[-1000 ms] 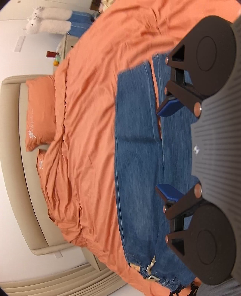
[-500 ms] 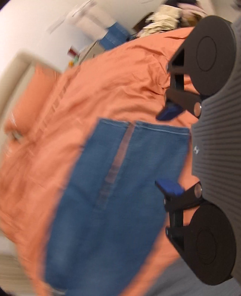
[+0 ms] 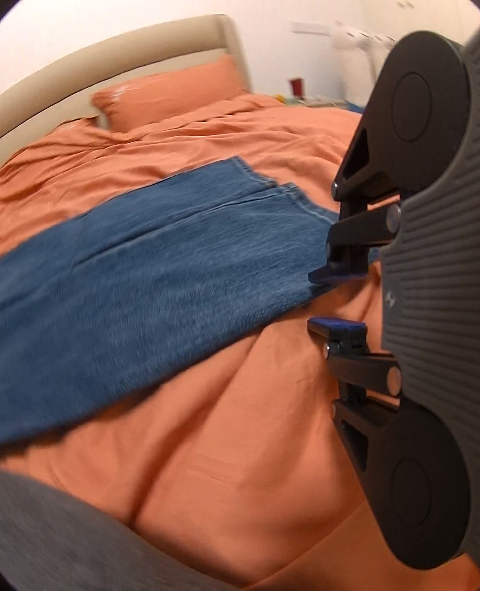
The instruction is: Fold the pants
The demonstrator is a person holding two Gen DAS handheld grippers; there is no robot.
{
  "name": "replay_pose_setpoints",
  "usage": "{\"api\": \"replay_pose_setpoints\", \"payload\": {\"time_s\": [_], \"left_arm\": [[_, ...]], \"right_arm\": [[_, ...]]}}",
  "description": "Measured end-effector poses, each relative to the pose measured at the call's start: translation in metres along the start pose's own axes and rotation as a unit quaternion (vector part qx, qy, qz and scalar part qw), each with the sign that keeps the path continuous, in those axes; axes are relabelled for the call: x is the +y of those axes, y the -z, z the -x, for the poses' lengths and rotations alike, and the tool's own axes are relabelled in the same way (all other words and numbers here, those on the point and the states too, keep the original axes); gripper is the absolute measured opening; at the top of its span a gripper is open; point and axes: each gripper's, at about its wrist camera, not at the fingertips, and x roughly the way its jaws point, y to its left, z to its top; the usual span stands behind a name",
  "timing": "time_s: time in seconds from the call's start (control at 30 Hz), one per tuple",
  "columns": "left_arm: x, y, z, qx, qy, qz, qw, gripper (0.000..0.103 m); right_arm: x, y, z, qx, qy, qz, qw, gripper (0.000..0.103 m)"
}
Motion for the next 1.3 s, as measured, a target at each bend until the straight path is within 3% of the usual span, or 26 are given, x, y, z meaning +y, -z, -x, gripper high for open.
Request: {"api": "replay_pose_setpoints", "payload": {"time_s": [0.13, 0.23, 0.5, 0.7, 0.8, 0.9, 1.3], "left_arm": [[0.002, -0.002, 0.001, 0.001, -0.001, 0.015, 0.9999, 0.014], [0.004, 0.000, 0.003, -0.004, -0.001, 0.025, 0.9997, 0.014], [0.023, 0.001, 0.034, -0.059, -0.001, 0.081, 0.9950, 0.014], [0.060, -0.021, 0.077, -0.107, 0.002, 0.128, 0.9859, 0.013], [0.071, -0.045, 0.074, -0.100, 0.000, 0.134, 0.9859, 0.013], [0.070, -0.073, 0.058, -0.097, -0.007, 0.128, 0.9870, 0.013], [0.078, -0.195, -0.057, -0.040, -0.014, 0.126, 0.9912, 0.014]], "right_arm": [[0.010, 0.003, -0.010, -0.006, 0.014, 0.033, 0.999, 0.011], [0.016, 0.005, -0.014, -0.003, 0.034, 0.044, 0.998, 0.000], [-0.036, -0.008, 0.018, -0.017, 0.082, -0.078, 0.993, 0.000], [-0.111, -0.035, 0.062, -0.047, 0.143, -0.167, 0.974, 0.000], [-0.150, -0.049, 0.066, -0.041, 0.145, -0.215, 0.965, 0.000], [-0.178, -0.065, 0.038, -0.009, 0.122, -0.247, 0.961, 0.000], [-0.246, -0.129, -0.132, 0.074, 0.078, -0.230, 0.967, 0.000]]}}
